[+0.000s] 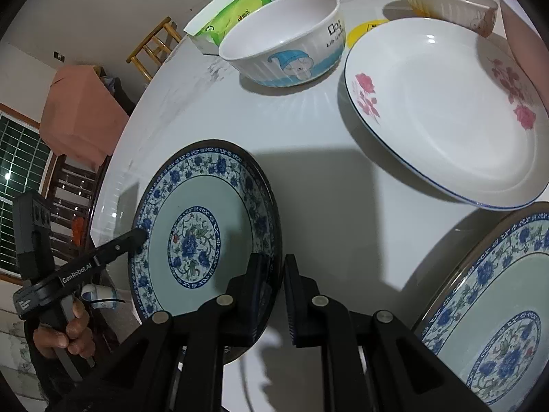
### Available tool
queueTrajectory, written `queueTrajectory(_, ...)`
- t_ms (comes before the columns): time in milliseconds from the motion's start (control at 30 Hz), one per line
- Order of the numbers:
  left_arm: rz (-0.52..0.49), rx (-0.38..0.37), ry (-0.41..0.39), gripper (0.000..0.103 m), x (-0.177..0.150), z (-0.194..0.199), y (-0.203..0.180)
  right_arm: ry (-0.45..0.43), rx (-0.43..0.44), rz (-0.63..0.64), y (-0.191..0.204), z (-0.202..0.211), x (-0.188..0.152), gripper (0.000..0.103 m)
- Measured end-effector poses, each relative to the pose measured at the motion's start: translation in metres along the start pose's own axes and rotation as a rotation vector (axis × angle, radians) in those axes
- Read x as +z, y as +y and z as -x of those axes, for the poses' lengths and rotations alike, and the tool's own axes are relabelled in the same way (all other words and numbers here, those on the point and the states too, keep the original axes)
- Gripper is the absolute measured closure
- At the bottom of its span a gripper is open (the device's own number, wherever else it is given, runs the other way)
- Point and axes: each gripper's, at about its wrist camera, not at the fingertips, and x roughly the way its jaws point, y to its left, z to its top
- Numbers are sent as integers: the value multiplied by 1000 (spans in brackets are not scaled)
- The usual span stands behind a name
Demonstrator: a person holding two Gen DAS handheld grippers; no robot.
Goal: Organize plates and bowls
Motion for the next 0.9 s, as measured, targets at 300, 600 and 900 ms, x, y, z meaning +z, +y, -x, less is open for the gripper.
queueTrajectory(300,-17,22,-15,86,-3,0,-3,-7,-15,24,4,-2,-3,87)
queueTrajectory(600,-5,71,-43,76,-5,3,0,-35,-75,87,14,1,-4,87)
queueTrajectory(900,9,186,-181,75,-11,29,-1,-79,-89,89,11,13,-4,87)
